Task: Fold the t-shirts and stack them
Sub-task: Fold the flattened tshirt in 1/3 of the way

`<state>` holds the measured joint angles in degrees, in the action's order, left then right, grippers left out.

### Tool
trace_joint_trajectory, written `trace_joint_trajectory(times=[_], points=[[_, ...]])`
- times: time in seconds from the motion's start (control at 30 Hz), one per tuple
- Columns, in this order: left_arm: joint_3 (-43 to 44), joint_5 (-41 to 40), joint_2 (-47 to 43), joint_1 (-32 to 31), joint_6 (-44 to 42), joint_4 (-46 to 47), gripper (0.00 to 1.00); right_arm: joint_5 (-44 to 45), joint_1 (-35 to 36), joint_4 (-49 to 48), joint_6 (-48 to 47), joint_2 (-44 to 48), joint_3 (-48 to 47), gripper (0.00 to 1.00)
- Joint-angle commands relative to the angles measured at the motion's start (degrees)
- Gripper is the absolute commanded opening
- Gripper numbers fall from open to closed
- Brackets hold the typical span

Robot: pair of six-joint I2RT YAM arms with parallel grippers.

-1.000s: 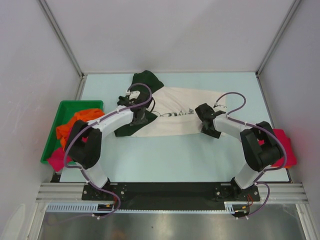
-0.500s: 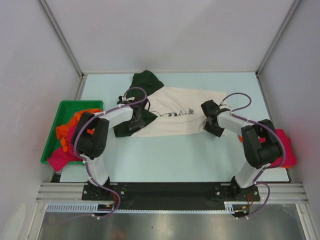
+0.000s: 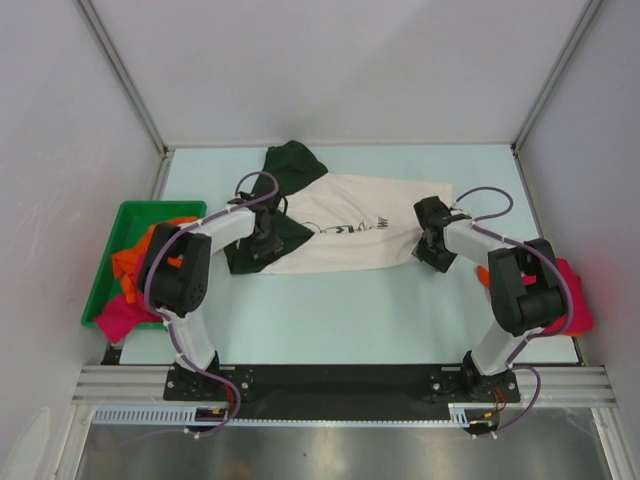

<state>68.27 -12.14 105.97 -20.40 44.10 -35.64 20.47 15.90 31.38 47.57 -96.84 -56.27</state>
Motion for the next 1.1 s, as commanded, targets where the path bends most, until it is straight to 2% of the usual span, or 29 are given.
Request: trace_joint_trajectory(times=[0.0, 0.13, 0.2, 0.33, 0.67, 0.93, 1.07], points=[[-2.53, -4.73, 0.03, 2.74, -0.85, -1.71, 0.40, 7.04, -1.14, 5.19, -2.31, 1.38, 1.78, 0.55], [-2.97, -4.12, -2.25, 2.56, -0.59, -1.63, 0.43, 8.01, 1.85, 4.05, -3.45, 8.40, 0.29, 0.57], [-4.10, -4.38, -4.01, 2.30, -0.68, -0.84, 0.47, 8.71, 3.16, 5.27, -3.62, 9.56, -1.20, 0.58], [-5.43, -5.34, -7.71, 1.60, -1.38, -0.13, 0.49, 10.73, 3.52, 8.00, -4.68, 10.26, -5.25, 0.59], [-8.59, -5.79, -7.80, 1.51, -1.12, -1.63, 0.46, 11.87, 1.59, 4.58, -4.16, 4.12, -3.23, 0.57], [-8.24, -7.02, -8.94, 1.68, -1.29, -3.38, 0.45, 12.75, 0.98, 5.36, -4.59, -1.07, -4.29, 0.55], [-7.80, -7.37, -9.12, 1.77, -1.38, -4.17, 0.44, 12.67, 0.54, 6.85, -5.21, -2.13, -4.11, 0.50]])
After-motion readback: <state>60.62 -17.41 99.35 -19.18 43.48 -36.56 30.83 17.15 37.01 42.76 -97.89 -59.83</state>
